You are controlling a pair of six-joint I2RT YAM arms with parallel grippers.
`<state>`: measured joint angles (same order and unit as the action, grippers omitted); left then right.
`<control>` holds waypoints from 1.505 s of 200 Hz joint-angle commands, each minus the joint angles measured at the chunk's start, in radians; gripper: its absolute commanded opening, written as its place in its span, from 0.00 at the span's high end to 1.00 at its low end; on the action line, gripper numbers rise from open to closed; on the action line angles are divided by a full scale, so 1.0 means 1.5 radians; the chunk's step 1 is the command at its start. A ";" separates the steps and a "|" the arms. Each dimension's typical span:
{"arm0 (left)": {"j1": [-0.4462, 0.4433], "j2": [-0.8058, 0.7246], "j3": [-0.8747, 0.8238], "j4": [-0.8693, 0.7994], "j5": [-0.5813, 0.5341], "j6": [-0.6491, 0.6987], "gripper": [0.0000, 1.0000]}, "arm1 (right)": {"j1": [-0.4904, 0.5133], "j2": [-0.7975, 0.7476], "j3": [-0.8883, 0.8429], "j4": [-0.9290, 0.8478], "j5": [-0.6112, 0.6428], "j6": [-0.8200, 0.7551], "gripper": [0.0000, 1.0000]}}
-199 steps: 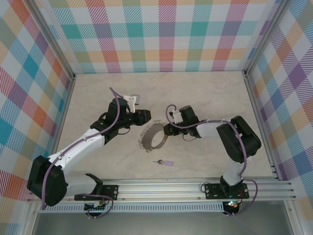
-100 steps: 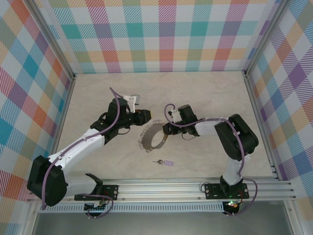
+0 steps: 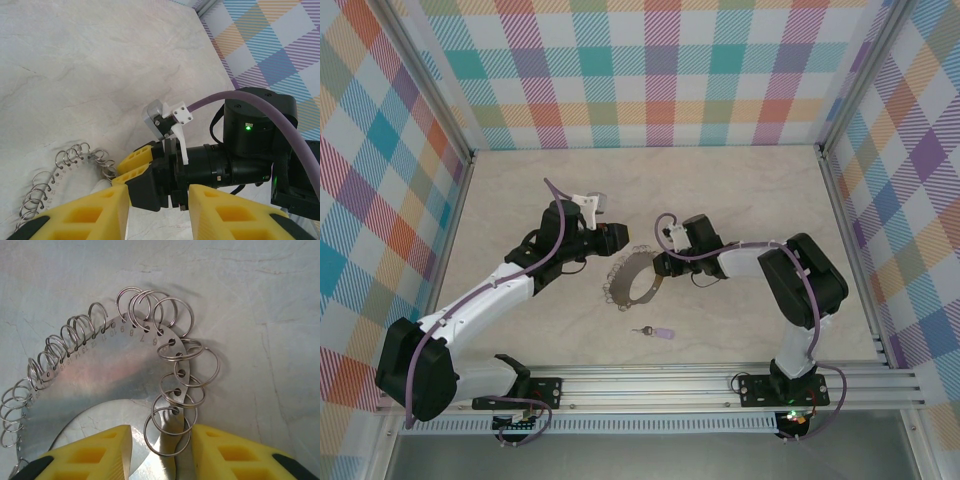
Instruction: Put the keys on the keyring
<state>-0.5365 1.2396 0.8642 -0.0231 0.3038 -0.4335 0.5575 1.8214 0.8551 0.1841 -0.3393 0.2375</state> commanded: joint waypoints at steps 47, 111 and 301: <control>-0.004 -0.008 -0.008 0.012 -0.003 -0.005 0.63 | 0.021 0.011 0.027 -0.044 0.052 -0.051 0.61; -0.004 -0.014 -0.013 0.012 -0.007 -0.006 0.62 | 0.042 -0.003 0.036 -0.080 0.140 -0.083 0.60; -0.004 -0.018 -0.015 -0.002 -0.015 0.003 0.59 | 0.042 -0.075 0.011 -0.083 0.056 -0.096 1.00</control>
<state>-0.5365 1.2385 0.8536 -0.0235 0.2932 -0.4335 0.6277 1.7588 0.9012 0.0559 -0.1081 0.0963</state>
